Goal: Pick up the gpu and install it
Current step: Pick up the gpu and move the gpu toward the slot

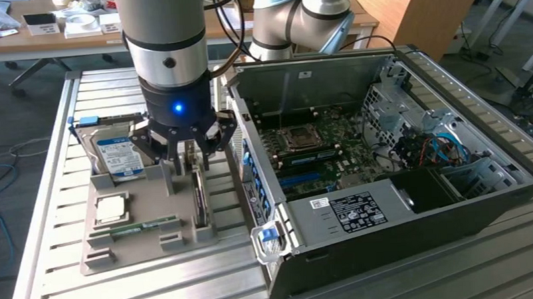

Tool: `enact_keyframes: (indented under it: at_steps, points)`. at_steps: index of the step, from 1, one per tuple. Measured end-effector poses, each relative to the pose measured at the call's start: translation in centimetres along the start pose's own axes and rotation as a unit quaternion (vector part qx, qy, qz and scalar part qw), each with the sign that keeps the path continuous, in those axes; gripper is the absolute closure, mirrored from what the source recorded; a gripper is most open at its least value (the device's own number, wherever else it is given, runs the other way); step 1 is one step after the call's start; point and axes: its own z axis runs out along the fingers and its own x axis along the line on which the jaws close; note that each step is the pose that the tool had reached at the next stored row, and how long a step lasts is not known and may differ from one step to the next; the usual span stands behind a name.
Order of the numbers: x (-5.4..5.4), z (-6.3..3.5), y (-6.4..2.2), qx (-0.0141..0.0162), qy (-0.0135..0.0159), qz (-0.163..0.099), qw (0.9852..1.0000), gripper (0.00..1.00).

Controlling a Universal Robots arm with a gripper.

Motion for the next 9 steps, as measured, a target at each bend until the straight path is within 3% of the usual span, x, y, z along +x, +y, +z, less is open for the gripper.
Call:
enact_keyframes:
  at_steps: [9]
  points:
    - [-0.3, 0.58, 0.0, -0.0001, -0.0001, 0.0, 1.0, 0.53]
